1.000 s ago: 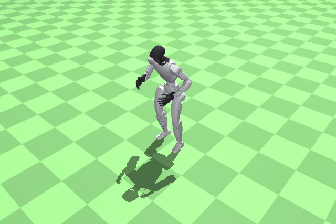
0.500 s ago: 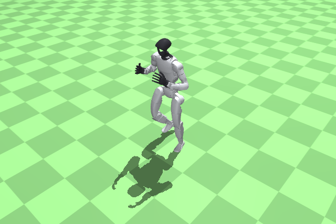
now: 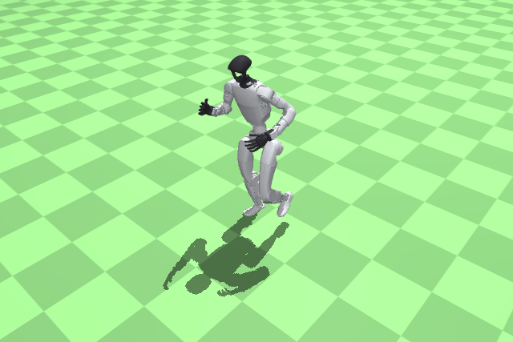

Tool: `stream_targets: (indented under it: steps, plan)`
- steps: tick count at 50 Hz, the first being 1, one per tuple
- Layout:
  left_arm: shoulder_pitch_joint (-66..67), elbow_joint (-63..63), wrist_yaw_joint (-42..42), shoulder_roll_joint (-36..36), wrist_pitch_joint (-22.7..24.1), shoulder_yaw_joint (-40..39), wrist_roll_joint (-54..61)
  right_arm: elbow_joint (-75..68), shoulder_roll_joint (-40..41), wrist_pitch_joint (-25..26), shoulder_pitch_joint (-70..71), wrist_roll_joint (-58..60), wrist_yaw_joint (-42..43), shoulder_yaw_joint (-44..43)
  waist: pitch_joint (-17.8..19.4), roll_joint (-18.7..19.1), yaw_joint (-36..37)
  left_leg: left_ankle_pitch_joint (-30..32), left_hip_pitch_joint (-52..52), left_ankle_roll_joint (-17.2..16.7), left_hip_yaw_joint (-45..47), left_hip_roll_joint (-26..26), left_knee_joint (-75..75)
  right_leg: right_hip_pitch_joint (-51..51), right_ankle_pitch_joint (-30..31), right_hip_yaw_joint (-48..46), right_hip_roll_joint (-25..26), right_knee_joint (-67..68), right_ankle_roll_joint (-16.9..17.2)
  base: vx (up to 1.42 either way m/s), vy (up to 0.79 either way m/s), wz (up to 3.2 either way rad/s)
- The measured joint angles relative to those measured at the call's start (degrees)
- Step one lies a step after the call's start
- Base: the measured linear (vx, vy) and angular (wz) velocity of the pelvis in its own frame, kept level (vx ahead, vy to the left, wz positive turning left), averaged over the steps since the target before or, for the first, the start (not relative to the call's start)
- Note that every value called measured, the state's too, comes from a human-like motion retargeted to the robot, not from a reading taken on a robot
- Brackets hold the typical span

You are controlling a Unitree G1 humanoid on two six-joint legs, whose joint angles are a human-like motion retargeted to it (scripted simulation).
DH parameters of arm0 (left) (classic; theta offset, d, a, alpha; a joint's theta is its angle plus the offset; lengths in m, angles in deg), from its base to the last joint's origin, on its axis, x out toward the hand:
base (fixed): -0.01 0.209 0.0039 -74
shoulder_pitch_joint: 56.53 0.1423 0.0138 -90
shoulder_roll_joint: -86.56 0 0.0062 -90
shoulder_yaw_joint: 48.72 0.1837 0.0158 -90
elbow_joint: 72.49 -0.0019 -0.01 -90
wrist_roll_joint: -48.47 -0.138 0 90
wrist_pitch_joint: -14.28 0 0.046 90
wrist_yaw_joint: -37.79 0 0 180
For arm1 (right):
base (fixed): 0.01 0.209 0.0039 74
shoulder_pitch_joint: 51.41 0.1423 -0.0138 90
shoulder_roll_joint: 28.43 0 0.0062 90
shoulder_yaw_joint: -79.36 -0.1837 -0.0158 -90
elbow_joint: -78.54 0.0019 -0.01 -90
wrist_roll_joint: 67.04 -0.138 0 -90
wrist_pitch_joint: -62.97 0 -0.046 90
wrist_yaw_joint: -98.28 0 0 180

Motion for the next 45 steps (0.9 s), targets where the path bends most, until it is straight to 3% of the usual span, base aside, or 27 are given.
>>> stream_targets:
  steps: [3,7,8,10,12,15,18,20,21,22,24,28,30,32,35,38,43,45]
  plan:
    - [14.14,-4.53,7.24,-1.43,-5.21,-5.8,4.9,4.63,8.02,-0.02,20.86,3.56,4.5,-3.56,-1.1,-1.89,3.33,-0.89,-2.66,3.48,0.08,1.44,2.25,-6.79,-1.15,4.55,0.81,9.05,-0.2,0.08,-0.14,-0.96]
    - [24.67,-1.17,4.07,-8.23,-3.02,-10.03,14.9,10.93,7.76,-3.02,25.13,4.01,17.01,-5.81,-6.64,-6.84,12.25,3.3,2.86,4.78,2.28,-2.98,-21.17,-6.03,16.08,7.71,0.35,-2.45,6.04,0.22,-0.12,-0.87]
    - [26.46,0.78,4.11,-8.71,-2.02,-11.39,16.37,12.71,7.06,-3.91,23.82,1.99,13.39,-5.93,-7.25,-7.78,13.87,5.0,6.04,4.22,1.68,-5.09,-30.48,-5.43,20.7,9.08,0.41,-5.0,7.18,0.16,-0.04,-1.14]
    - [28.2,4.52,-2.13,-8.78,0.16,-12.88,16.27,14.53,5.81,-4.75,20.73,2.96,17.51,-6.11,-8.12,-7.45,15.44,9.29,12.81,1.87,-2.43,-7.95,-48.97,-4.74,25.49,11.84,2.42,-7.11,7.67,0.09,-0.02,-1.23]
    - [24.78,7.67,-5.8,-6.3,2.06,-10.8,13.22,17.17,6.06,-7.2,14.74,-2.97,9.79,-2.61,-7.72,-3.39,14.85,15.0,19.3,-1.82,-6.71,-6.51,-62.73,-4.61,22.25,11.63,7.11,-2.95,5.48,0.01,-0.01,-0.95]
    - [8.85,9.3,-14.5,-0.29,5.61,-3.04,5.24,17.15,7.48,-9.94,1.05,-6.82,7.22,2.86,-5.89,4.98,12.08,21.56,25.01,-6.4,-4.18,1.09,-71.39,-12.4,8.15,2.09,13.02,24.35,0.23,-0.05,-0.02,-0.17]
    - [-17.12,7.87,-22.25,4.63,6.05,3.03,-7.78,11.59,5.87,-8.81,-13.24,-5.71,5.79,3.43,-0.99,8.25,8.35,9.86,25.31,-4.78,-1.15,3.55,-69.28,-24.62,-3.57,-5.19,8.01,58.75,-3.53,-0.17,-0.01,0.98]
    - [-36.09,6.21,-26.65,7.72,4.71,5.08,-16.97,6.55,5.64,-6.73,-20.4,-3.36,5.64,1.68,5.17,7.84,5.2,-1.21,22.85,1.06,-5.16,1.54,-62.59,-30.61,-7.97,-3.85,4.56,74.53,-4.37,-0.3,-0.05,1.9]
    - [-45.35,5.55,-29.53,9.28,3.46,5.63,-21.65,5.19,6.43,-6.55,-23.01,-2.68,6.26,0.31,8.52,7.46,2.7,-6.34,16.64,1.84,-6.77,0.83,-51.06,-33.57,-9.45,-2.68,3.65,79.79,-4.42,-0.36,-0.1,2.3]
    - [-54.26,5.14,-32.52,10.74,2.22,6.19,-25.38,4.2,7.16,-6.27,-25.47,-1.87,7.11,-0.89,11.37,7.1,0.51,-9.83,10.41,3.2,-8.43,-0.25,-41.12,-37.01,-10.22,-1.29,2.94,83.87,-4.64,-0.42,-0.13,2.22]
    - [-69.47,5.61,-39.17,12.32,-0.17,7.27,-29.61,4.15,7.58,-5.92,-29.32,0.18,9.71,-1.95,13.81,6.63,-2.37,-10.06,-1.56,6.23,-10.94,-2.98,-29.89,-46.1,-8.87,2.22,2.66,85.8,-5.63,-0.44,-0.12,1.44]
    - [-84.93,7.77,-49.83,10.94,-1.26,9.12,-34.91,3.71,3.29,-5.84,-29.57,3.69,11.66,0.39,13.81,5.22,-2.52,-7.33,-13.44,5.03,-10.02,-3.85,-31.03,-57.23,-4.27,8.59,4.1,69.22,-6.21,-0.3,-0.09,-0.12]
    - [-81.1,6.91,-51.92,11.95,0.84,9.71,-32.08,1.96,2.23,-4.94,-26.88,3.66,12.48,2.83,13.81,5.11,-0.76,-3.1,-14.66,4.17,-8.59,-4.18,-37.92,-54.96,-0.27,9.72,3.69,50.74,-5.25,-0.12,-0.07,-0.48]
    - [-69.02,2.47,-48.07,12.87,3.28,10.38,-26.67,-2.0,2.58,-5.12,-21.86,0.62,13.78,7.39,13.81,5.67,0.97,0.99,-12.73,3.13,-7.15,-4.42,-46.65,-47.69,2.7,7.91,2.39,30.28,-3.37,0.01,-0.1,-0.54]
    - [-47.28,-7.95,-28.99,9.72,2.85,10.25,-19.13,-10.76,3.91,-5.28,-8.81,-1.11,11.05,13.26,13.81,5.46,1.75,4.24,-8.4,1.82,-4.09,-3.9,-55.09,-38.94,5.18,5.54,1.63,12.24,-0.36,0.09,-0.13,-0.86]
    - [-26.47,-16.03,-11.59,3.11,1.82,8.91,-12.89,-16.42,5.06,-5.68,8.81,4.41,10.86,13.05,13.81,5.4,-0.42,2.2,-8.84,2.56,-2.19,-1.9,-49.05,-38.6,6.3,6.14,2.61,13.84,0.2,0.13,-0.11,-0.88]
    - [2.67,-17.38,-14.26,-5.87,6.78,11.94,-5.15,-11.29,3.09,-11.88,34.42,6.72,26.55,6.32,13.81,7.79,-1.47,-4.76,-16.96,5.09,-4.48,-0.37,-17.5,-41.35,-2.7,6.41,2.87,31.46,-1.09,0.2,-0.09,-0.47]
    - [12.79,-15.79,-14.61,-8.46,6.86,10.5,-4.29,-6.4,0.81,-15.36,39.86,6.03,31.85,5.49,13.81,8.21,0.61,-7.82,-17.89,3.46,-3.64,2.42,-5.2,-42.11,-6.2,6.6,3.83,40.41,0.46,0.35,-0.1,-0.61]
